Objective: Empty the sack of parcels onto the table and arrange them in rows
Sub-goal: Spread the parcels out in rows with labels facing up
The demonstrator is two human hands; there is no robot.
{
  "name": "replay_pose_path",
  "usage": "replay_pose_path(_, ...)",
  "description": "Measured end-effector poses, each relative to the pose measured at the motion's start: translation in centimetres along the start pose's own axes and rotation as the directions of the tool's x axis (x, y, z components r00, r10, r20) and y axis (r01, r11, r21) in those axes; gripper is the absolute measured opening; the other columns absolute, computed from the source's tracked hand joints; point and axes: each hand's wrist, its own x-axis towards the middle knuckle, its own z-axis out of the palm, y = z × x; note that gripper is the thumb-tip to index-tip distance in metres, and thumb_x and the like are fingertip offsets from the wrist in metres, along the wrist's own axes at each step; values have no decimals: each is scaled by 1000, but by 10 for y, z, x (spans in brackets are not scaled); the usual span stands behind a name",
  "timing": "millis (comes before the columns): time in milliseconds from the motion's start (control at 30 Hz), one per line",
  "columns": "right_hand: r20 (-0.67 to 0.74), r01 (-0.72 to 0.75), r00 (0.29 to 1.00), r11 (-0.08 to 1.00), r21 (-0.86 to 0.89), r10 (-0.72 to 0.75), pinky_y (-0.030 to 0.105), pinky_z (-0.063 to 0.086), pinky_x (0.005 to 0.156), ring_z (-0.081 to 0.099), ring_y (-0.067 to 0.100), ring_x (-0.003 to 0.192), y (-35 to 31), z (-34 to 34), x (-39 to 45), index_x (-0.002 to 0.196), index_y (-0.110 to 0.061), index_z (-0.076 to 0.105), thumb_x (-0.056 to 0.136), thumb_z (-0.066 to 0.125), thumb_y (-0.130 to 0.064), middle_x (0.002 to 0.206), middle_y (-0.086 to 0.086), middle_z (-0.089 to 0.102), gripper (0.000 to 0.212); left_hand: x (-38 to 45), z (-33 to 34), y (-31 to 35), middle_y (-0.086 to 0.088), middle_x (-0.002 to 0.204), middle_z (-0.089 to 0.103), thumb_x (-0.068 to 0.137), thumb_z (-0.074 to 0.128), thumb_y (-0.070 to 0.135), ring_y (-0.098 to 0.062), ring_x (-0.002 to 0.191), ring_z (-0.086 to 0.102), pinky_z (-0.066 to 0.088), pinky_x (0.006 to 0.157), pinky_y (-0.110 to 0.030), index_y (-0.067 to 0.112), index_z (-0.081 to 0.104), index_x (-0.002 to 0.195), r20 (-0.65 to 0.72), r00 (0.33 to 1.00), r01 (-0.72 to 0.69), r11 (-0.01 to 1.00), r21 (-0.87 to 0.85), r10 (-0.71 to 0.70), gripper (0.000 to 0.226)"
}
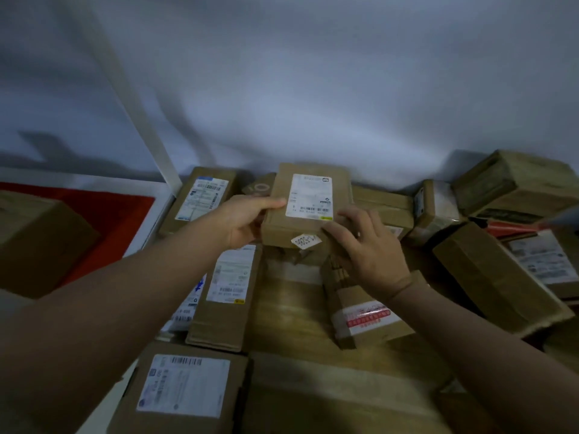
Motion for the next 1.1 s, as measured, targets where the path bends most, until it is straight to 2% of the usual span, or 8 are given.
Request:
replay_pose_path(167,108,-331,944,891,311,313,38,46,104,37,29,135,-10,-18,-24,146,-21,38,84,57,-15,150,11,30,65,-26,1,-21,-6,113,74,84,72,9,-24,102,72,60,74,-39,24,55,135,-84,993,-83,995,-59,78,56)
replay_pose_path(267,349,-654,703,373,658,620,21,56,83,55,8,111,-14,-37,-24,152,-24,29,98,49,-8,137,-1,47,60,-50,13,-33,-6,115,73,86,70,8,-25,104,70,59,75,-40,26,54,135,-106,989,-106,993,-42,102,55)
replay_pose_path(333,605,-698,545,-85,711,581,28,58,80,62,14,105,-14,-48,-23,150,-24,36,101,51,-28,130,1,59,50,-64,18,-41,-6,116,73,87,69,9,-25,106,70,57,84,-43,25,55,133,-70,992,-104,994,-21,102,51)
replay_pose_path(467,791,-717,489,-346,605,368,47,58,88,70,24,103,-16,-55,-40,128,-13,59,90,71,-23,117,7,72,41,-91,25,-62,-9,122,70,87,68,18,-28,115,66,50,101,-47,18,58,132,-12,997,-78,992,101,80,45)
replay_pose_path(667,921,-919,381,71,387,-81,39,57,86,69,20,106,-18,-73,-98,129,-28,57,82,78,-25,119,-2,70,51,-108,22,-96,-7,121,67,84,68,54,-27,107,67,51,98,-46,18,59,124,-383,919,-88,996,31,93,54)
replay_pose_path(867,976,-866,165,453,212,-142,28,47,88,55,12,108,-42,-68,-135,149,-25,39,92,67,-31,132,-3,55,64,-121,46,-136,-6,114,65,92,67,38,-25,104,65,55,84,-37,13,56,129,-458,885,-40,994,105,84,46)
replay_pose_path(967,902,-641,426,678,358,-74,35,48,99,56,20,119,-49,-49,-149,140,-20,52,94,64,-28,134,2,58,48,-122,56,-151,-8,109,67,93,66,28,-23,97,65,56,79,-36,11,62,113,-463,883,-15,991,132,75,26)
replay_pose_path(1100,624,-457,778,741,492,66,40,54,83,62,18,92,-39,-42,-148,109,-15,70,89,70,-23,101,0,67,22,-120,62,-161,-11,94,63,95,64,20,-21,85,61,54,85,-36,10,65,98,-423,898,-11,966,260,124,10)
